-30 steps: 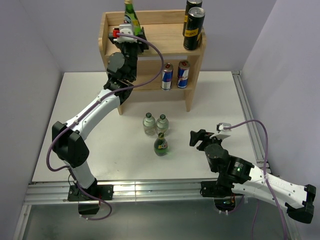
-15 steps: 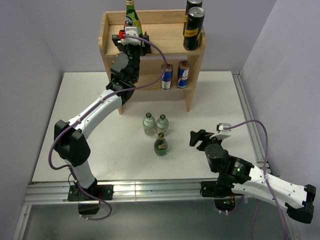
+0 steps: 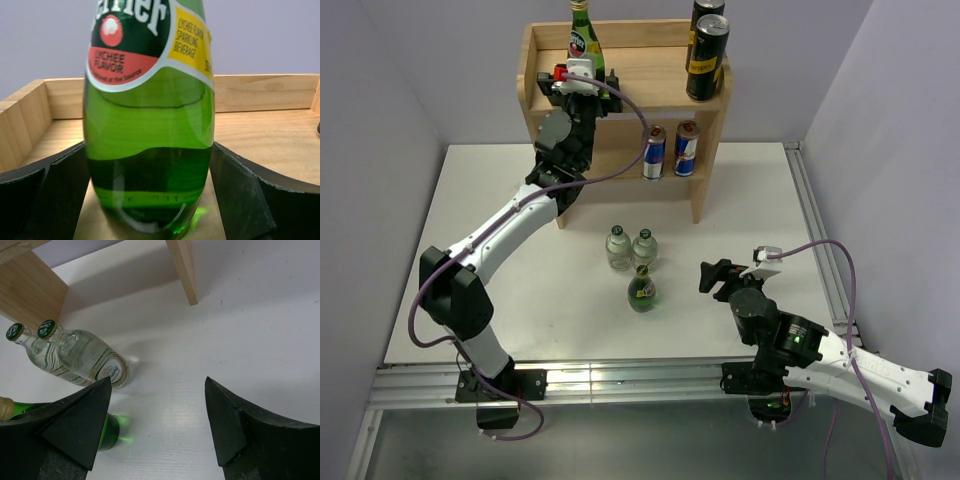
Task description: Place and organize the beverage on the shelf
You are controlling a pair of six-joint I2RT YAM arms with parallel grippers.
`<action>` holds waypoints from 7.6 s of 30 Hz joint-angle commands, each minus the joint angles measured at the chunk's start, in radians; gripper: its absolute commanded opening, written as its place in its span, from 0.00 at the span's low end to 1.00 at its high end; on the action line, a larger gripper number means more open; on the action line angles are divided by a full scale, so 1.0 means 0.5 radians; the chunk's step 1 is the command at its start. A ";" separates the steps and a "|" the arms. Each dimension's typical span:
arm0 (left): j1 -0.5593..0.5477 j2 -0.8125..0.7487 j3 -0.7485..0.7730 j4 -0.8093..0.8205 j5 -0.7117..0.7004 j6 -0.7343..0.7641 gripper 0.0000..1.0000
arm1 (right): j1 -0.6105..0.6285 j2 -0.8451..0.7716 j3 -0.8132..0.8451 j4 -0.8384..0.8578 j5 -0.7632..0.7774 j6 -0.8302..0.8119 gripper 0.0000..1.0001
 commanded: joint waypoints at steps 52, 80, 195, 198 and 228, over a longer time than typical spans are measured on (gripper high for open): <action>-0.933 -1.377 -1.215 -1.378 -0.988 -1.043 0.98 | 0.011 -0.008 -0.033 0.095 0.033 -0.017 0.82; -1.973 -0.813 -2.145 -0.422 -1.225 -1.670 0.99 | 0.008 0.032 -0.018 0.074 0.058 0.002 0.82; -0.409 0.448 1.693 -1.176 -0.323 -0.231 0.00 | 0.008 -0.039 -0.067 0.120 0.076 -0.017 0.82; -0.384 0.460 1.696 -1.195 -0.320 -0.247 0.00 | 0.008 -0.039 -0.064 0.120 0.076 -0.011 0.82; -0.295 0.534 1.571 -1.229 -0.298 -0.375 0.71 | 0.011 -0.045 -0.073 0.117 0.079 -0.004 0.82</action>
